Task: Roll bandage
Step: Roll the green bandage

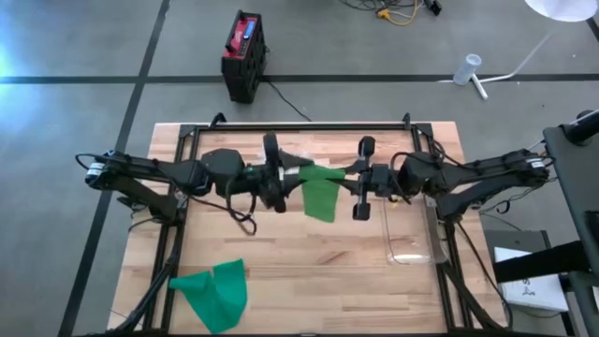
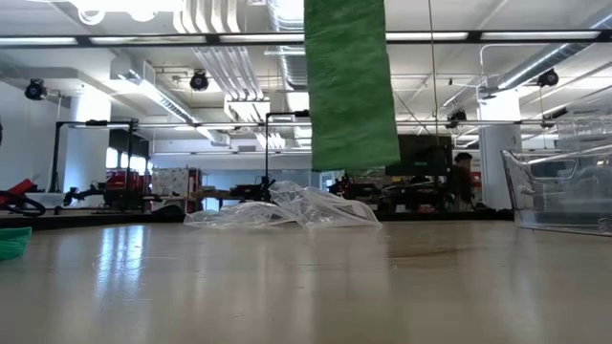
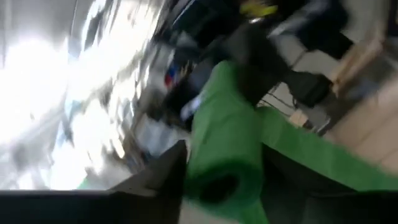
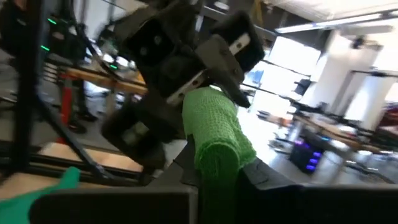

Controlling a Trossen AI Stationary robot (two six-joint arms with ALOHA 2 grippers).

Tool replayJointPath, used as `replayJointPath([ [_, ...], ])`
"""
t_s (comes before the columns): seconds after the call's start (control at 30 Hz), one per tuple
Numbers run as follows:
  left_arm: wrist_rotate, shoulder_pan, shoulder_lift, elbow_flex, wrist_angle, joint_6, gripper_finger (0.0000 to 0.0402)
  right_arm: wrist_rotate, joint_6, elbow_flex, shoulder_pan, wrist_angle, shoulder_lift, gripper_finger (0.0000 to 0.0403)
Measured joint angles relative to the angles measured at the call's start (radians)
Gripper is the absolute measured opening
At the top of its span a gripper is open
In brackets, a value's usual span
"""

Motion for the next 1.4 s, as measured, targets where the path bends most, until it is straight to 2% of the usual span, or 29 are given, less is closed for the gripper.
replayJointPath([
  [0.1,-0.030,0.016,-0.004,0.008,-0.028,-0.239,0.0228,0.059,-0.041,0.001,0.000,-0.050,-0.022,0.0027],
  [0.2,0.051,0.036,-0.005,0.008,-0.066,-0.420,0.0275,0.058,-0.077,0.001,0.000,-0.088,-0.030,0.0036],
  [0.33,0.190,0.053,-0.005,0.008,-0.067,-0.543,0.0323,0.059,-0.119,-0.002,0.000,-0.114,-0.030,0.0036],
  [0.47,0.230,0.061,-0.004,0.006,-0.054,-0.639,0.0342,0.061,-0.138,-0.002,0.000,-0.128,-0.028,0.0031],
  [0.6,0.276,0.076,-0.003,0.006,-0.064,-0.711,0.0335,0.046,-0.146,-0.002,0.000,-0.120,-0.027,0.0033],
  [0.77,0.328,0.098,-0.003,0.004,-0.082,-0.745,0.0311,-0.042,-0.151,-0.001,0.000,-0.076,-0.027,0.0030],
  [0.93,0.329,0.104,-0.003,0.004,-0.071,-0.763,0.0266,-0.043,-0.146,-0.001,0.000,-0.073,-0.026,0.0032],
  [1.07,0.336,0.111,0.008,0.004,-0.070,-0.794,0.0196,-0.035,-0.143,-0.001,-0.001,-0.072,-0.026,0.0030],
  [1.3,0.336,0.112,0.021,0.003,-0.080,-0.775,0.0030,-0.034,-0.119,-0.001,-0.001,-0.092,-0.026,0.0039],
  [1.4,0.333,0.112,0.022,0.003,-0.079,-0.764,0.0024,-0.036,-0.119,-0.001,-0.001,-0.083,-0.026,0.0039],
])
